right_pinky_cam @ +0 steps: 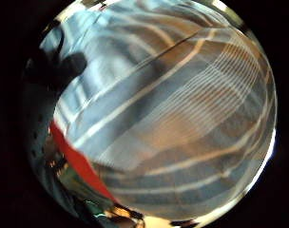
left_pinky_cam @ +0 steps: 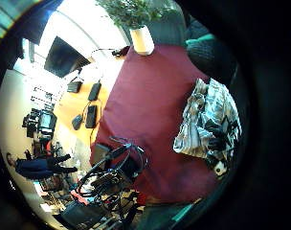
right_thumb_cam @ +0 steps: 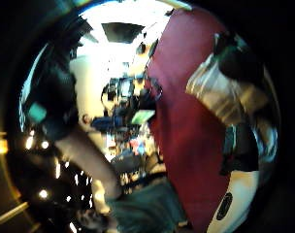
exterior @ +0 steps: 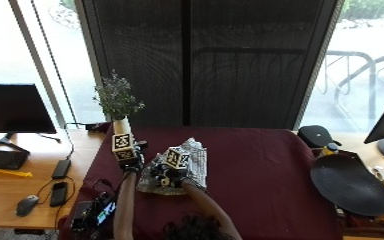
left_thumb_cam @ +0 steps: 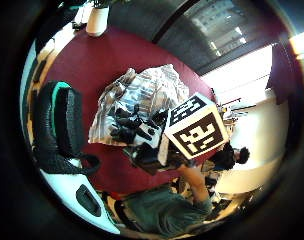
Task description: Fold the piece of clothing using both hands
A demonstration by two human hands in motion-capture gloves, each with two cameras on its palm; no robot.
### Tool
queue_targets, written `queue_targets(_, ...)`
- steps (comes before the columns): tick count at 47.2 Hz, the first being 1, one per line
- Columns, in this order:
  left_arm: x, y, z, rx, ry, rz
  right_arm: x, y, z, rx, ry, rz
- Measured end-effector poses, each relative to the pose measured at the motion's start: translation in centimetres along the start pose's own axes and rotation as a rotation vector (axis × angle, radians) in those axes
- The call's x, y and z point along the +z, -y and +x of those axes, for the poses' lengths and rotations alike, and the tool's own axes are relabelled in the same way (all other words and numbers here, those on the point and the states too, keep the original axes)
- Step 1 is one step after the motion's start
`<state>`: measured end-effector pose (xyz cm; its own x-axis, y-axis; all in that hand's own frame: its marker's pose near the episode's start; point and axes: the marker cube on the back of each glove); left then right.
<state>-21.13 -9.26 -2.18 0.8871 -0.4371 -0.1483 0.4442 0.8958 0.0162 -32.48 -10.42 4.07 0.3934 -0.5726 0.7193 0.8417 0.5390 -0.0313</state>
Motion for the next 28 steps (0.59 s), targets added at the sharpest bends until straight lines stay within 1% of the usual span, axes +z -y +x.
queue_targets(1, 0.1, 0.0, 0.1, 0.002, -0.002, -0.001, -0.3, -0.2, 0.1, -0.040, 0.007, -0.009)
queue_targets(3, 0.2, -0.1, 0.2, 0.001, -0.007, 0.000, -1.4, -0.7, 0.5, -0.112, -0.020, 0.012)
queue_targets(4, 0.1, -0.1, 0.4, 0.000, -0.010, 0.001, -2.2, -1.3, 0.6, -0.121, -0.048, 0.025)
queue_targets(6, 0.3, -0.1, 0.7, 0.000, -0.019, 0.004, -4.0, -2.8, 0.8, -0.088, -0.108, 0.037)
queue_targets(9, 1.0, 0.1, 1.1, 0.004, -0.037, 0.005, -5.8, -4.5, 0.8, -0.023, -0.148, 0.046)
queue_targets(11, 1.6, 0.2, 1.6, 0.006, -0.049, 0.005, -7.4, -6.1, 1.3, 0.071, -0.225, 0.065)
queue_targets(13, 2.4, 0.1, 2.3, 0.002, -0.047, -0.001, -10.0, -8.3, 2.5, 0.223, -0.385, 0.111)
queue_targets(16, 3.4, 0.0, 3.5, 0.011, -0.016, -0.017, -13.1, -10.6, 6.3, 0.455, -0.607, 0.164)
queue_targets(18, 4.0, -0.2, 4.5, 0.038, 0.010, -0.034, -14.5, -11.8, 8.9, 0.561, -0.687, 0.177)
queue_targets(20, 4.2, -0.5, 5.5, 0.065, 0.031, -0.042, -15.9, -13.3, 9.9, 0.633, -0.723, 0.199)
queue_targets(23, 4.4, -0.8, 6.8, 0.100, 0.059, -0.043, -17.6, -14.7, 11.3, 0.671, -0.721, 0.272)
queue_targets(28, 6.4, 0.6, 8.2, 0.151, 0.077, -0.013, -19.7, -17.6, 11.9, 0.742, -0.678, 0.339)
